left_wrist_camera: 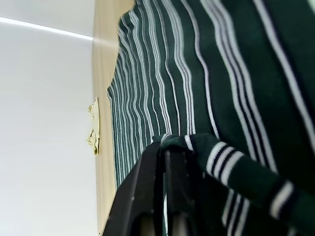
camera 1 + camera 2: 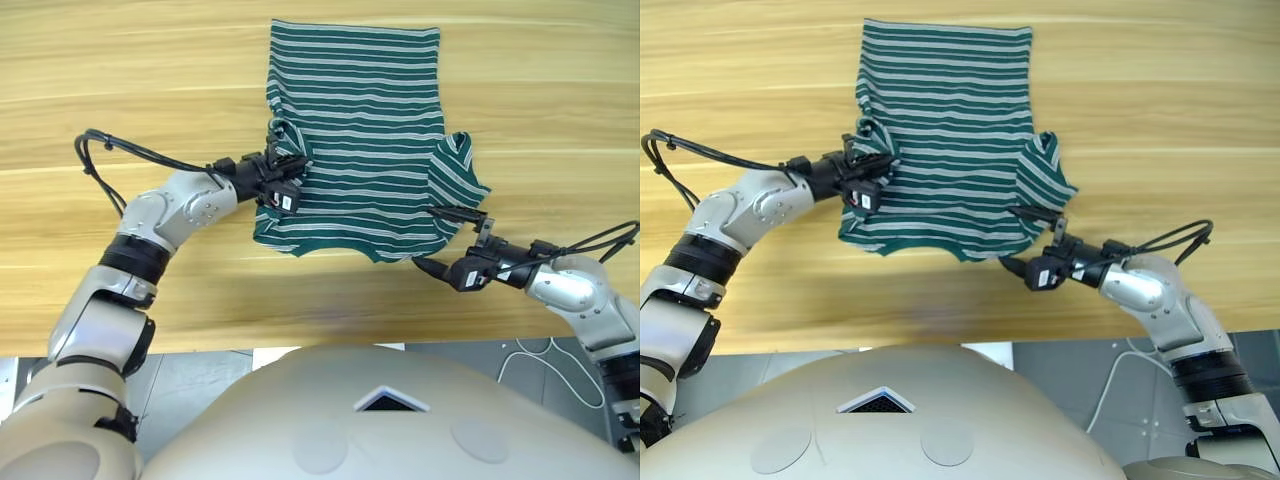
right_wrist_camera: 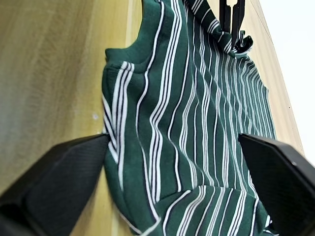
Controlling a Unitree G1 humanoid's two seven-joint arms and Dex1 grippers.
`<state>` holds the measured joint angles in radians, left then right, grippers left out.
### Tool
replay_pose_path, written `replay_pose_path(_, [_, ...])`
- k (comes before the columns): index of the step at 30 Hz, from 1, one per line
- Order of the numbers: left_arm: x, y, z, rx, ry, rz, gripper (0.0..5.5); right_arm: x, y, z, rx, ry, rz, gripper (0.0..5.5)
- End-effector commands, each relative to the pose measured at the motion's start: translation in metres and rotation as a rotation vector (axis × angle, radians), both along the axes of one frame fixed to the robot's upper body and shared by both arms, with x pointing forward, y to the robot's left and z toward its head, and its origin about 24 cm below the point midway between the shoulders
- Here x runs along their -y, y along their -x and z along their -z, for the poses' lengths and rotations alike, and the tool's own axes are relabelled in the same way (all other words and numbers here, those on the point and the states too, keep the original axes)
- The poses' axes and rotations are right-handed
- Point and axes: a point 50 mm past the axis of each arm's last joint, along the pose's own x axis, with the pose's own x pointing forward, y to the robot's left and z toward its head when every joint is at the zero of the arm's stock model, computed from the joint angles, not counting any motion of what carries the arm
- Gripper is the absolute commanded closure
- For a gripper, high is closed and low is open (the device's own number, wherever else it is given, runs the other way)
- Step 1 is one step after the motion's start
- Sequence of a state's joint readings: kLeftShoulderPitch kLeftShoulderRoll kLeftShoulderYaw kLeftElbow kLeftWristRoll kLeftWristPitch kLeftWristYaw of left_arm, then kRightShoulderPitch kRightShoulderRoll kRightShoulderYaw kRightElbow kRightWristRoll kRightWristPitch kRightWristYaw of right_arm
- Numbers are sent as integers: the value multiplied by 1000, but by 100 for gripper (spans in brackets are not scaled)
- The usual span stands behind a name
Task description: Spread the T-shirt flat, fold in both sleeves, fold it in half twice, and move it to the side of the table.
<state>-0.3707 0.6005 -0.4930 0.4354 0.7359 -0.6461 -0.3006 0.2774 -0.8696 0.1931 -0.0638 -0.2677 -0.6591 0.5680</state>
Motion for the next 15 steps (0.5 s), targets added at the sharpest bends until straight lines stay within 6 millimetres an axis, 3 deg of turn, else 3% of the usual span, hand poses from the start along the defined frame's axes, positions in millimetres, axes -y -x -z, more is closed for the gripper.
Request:
replay_pose_path(1, [-6, -1, 8, -53, -53, -23, 524, -1, 0, -4, 14, -19, 2, 62])
replay_pose_path(5, [2, 3, 6, -78, 21, -9, 476, 0, -5, -12, 61, -66, 36, 62])
replay_pose_path(9, [6, 0, -3, -38, 93, -21, 414, 5, -17, -29, 153, -138, 111, 11])
replay_pose_path(13, [7, 0, -6, -21, 127, -30, 357, 23, -29, -42, 240, -117, 218, 10])
replay_pose_path(15, [7, 1, -4, -27, 129, -26, 327, 44, -40, -41, 291, 11, 332, 10])
